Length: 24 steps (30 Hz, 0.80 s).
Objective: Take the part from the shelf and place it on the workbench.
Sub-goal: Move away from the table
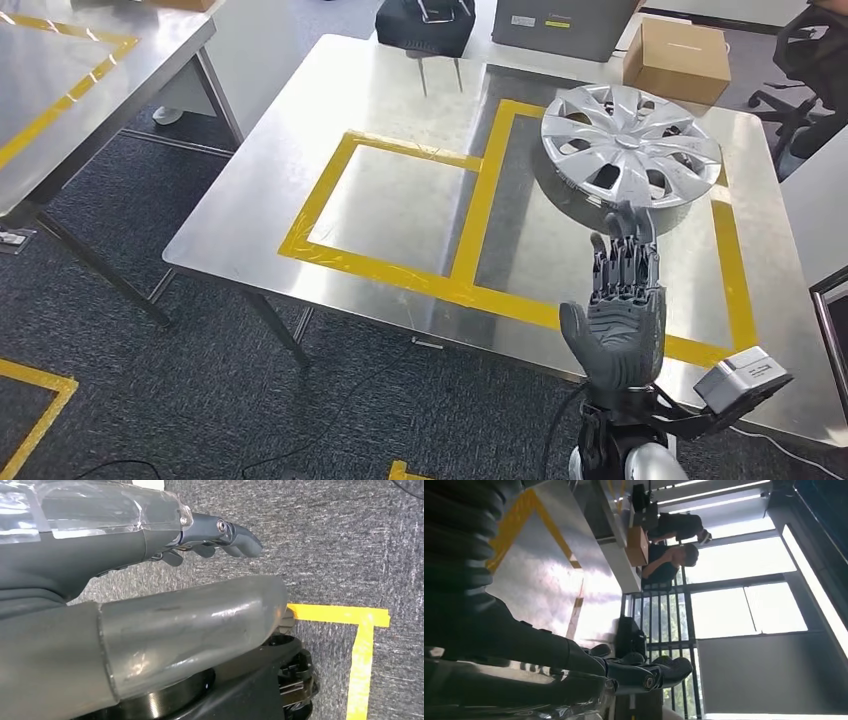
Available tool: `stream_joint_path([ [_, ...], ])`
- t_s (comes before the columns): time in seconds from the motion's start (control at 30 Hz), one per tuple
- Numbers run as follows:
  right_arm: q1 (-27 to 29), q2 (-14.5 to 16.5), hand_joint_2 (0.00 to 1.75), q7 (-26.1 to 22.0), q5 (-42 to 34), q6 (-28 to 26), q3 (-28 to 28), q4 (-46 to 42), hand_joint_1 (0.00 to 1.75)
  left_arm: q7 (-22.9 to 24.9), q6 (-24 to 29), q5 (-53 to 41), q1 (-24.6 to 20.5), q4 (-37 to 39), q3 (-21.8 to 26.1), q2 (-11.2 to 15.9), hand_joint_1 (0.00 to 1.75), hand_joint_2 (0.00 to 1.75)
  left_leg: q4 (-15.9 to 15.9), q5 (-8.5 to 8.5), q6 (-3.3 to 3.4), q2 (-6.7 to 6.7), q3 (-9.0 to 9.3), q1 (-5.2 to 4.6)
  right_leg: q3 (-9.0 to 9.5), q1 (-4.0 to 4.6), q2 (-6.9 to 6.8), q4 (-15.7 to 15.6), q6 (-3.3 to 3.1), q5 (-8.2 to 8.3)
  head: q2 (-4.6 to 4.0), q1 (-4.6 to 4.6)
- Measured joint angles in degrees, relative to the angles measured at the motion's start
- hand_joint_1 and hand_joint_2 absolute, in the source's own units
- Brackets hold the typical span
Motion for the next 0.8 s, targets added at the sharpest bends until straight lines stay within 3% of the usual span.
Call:
stream_joint_path([
  [0.37, 0.9, 4.2, 0.0, 1.0, 0.7, 0.8, 2.1, 3.7, 0.0, 0.8, 0.2, 0.1, 0.0, 0.0, 0.0, 0.3, 0.0, 0.0, 0.1, -0.04, 0.13, 0.38, 0.13, -0.37, -0.01, -0.34, 0.39, -0.1, 0.4, 0.28, 0.0, -0.16],
  [0.47, 0.9, 4.8, 0.0, 1.1, 0.8, 0.9, 2.2, 4.2, 0.0, 1.2, 0.2, 0.3, 0.0, 0.0, 0.0, 0.4, 0.0, 0.0, 0.1, 0.05, 0.44, 0.32, 0.11, -0.66, 0.0, -0.59, 0.39, -0.3, 0.72, 0.48, 0.0, -0.33],
  [0.57, 0.9, 5.1, 0.0, 1.1, 0.9, 1.0, 2.3, 4.4, 0.0, 1.5, 0.2, 0.3, 0.0, 0.0, 0.0, 0.4, 0.0, 0.0, -0.3, 0.78, 1.21, 0.27, 0.21, -0.51, -0.16, -0.64, 0.4, -0.2, 1.27, 0.36, 0.0, -0.59],
  [0.63, 0.9, 5.1, 0.0, 1.1, 0.9, 1.1, 2.4, 4.5, 0.0, 1.7, 0.3, 0.3, 0.0, 0.0, 0.0, 0.4, 0.0, 0.0, -0.7, 1.28, 1.72, 0.3, 0.28, -0.23, -1.42, -0.6, 0.37, 3.1, 1.43, -2.3, 0.0, -0.23],
  [0.7, 0.9, 5.1, 0.0, 1.1, 0.8, 1.2, 2.5, 4.7, 0.0, 1.7, 0.3, 0.3, 0.0, 0.0, 0.0, 0.3, 0.0, 0.0, -0.8, 1.41, 1.9, 0.34, 0.19, -0.35, -3.98, -0.58, 0.33, 10.2, 1.48, -6.16, 0.0, 0.41],
  [0.73, 1.0, 5.1, 0.0, 1.1, 0.8, 1.2, 2.6, 4.8, 0.0, 1.6, 0.3, 0.3, 0.0, 0.0, 0.0, 0.3, 0.0, 0.0, -0.7, 1.44, 1.93, 0.36, 0.16, -0.47, -5.11, -0.58, 0.33, 13.3, 1.43, -7.26, 0.0, 0.63],
  [0.77, 1.0, 5.1, 0.0, 1.1, 0.8, 1.2, 2.6, 5.0, 0.0, 1.5, 0.3, 0.3, 0.0, 0.0, 0.0, 0.3, 0.0, 0.0, -0.7, 1.47, 1.93, 0.37, 0.14, -0.61, -5.61, -0.57, 0.33, 14.9, 1.29, -7.32, 0.0, 0.76],
  [0.8, 1.0, 5.1, 0.0, 1.1, 0.8, 1.2, 2.7, 5.1, 0.0, 1.4, 0.4, 0.3, 0.0, 0.0, 0.0, 0.3, 0.0, 0.0, -0.7, 1.49, 1.92, 0.35, 0.16, -0.76, -5.23, -0.53, 0.33, 14.4, 1.02, -6.27, 0.0, 0.91],
])
